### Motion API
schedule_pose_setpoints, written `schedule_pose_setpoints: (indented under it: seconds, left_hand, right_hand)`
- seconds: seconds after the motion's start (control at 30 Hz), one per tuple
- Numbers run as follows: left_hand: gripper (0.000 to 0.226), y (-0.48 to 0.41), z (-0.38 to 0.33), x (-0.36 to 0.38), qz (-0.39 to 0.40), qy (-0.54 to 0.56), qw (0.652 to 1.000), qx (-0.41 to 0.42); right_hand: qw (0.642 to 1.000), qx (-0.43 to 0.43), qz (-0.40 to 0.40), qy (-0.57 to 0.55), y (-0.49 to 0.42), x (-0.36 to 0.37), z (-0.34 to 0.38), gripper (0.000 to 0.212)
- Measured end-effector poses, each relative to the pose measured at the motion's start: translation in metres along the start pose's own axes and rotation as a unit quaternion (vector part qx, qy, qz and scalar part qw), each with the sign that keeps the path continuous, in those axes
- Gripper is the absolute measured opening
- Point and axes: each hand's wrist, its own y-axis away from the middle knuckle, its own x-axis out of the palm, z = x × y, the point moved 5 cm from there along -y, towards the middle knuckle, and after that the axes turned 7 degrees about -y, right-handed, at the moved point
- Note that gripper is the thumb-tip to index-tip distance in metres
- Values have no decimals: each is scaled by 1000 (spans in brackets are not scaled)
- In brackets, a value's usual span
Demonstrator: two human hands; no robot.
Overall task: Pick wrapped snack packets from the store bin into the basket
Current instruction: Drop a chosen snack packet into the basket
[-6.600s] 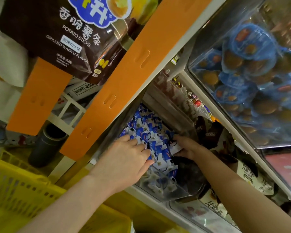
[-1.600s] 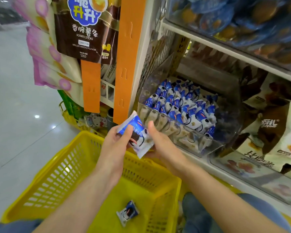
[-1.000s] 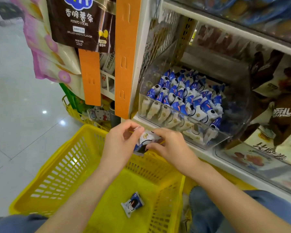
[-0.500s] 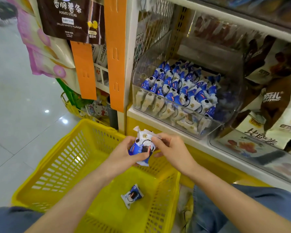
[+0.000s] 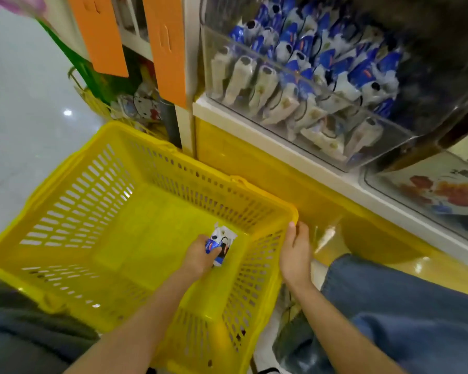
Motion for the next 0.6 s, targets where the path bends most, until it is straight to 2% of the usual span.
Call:
schedule_pose_setpoints:
  seconds: [0.13, 0.2, 0.3, 0.37, 0.5, 0.6]
  left_hand:
    - [27, -26, 27, 21, 14, 1, 1000, -26]
    - [25, -38, 32, 27, 16, -18, 999, -30]
    - [22, -54, 33, 37, 31, -43, 998, -34]
    - [31, -62, 30, 40, 32, -95, 994, -32]
    - [35, -63, 14, 30, 14, -229, 973, 17]
    - [41, -49, -17, 13, -6, -171, 981, 94]
  right_hand:
    - [999, -36, -19, -17, 1, 1, -3, 39]
    - [999, -43, -22, -17, 1, 2, -4, 39]
    - [999, -46, -22, -19, 0, 2, -5, 28]
    - [999, -41, -18, -19, 0, 1, -7, 24]
    - [999, -36, -11, -14, 0, 2, -6, 31]
    - [999, -34, -19, -18, 0, 1, -5, 36]
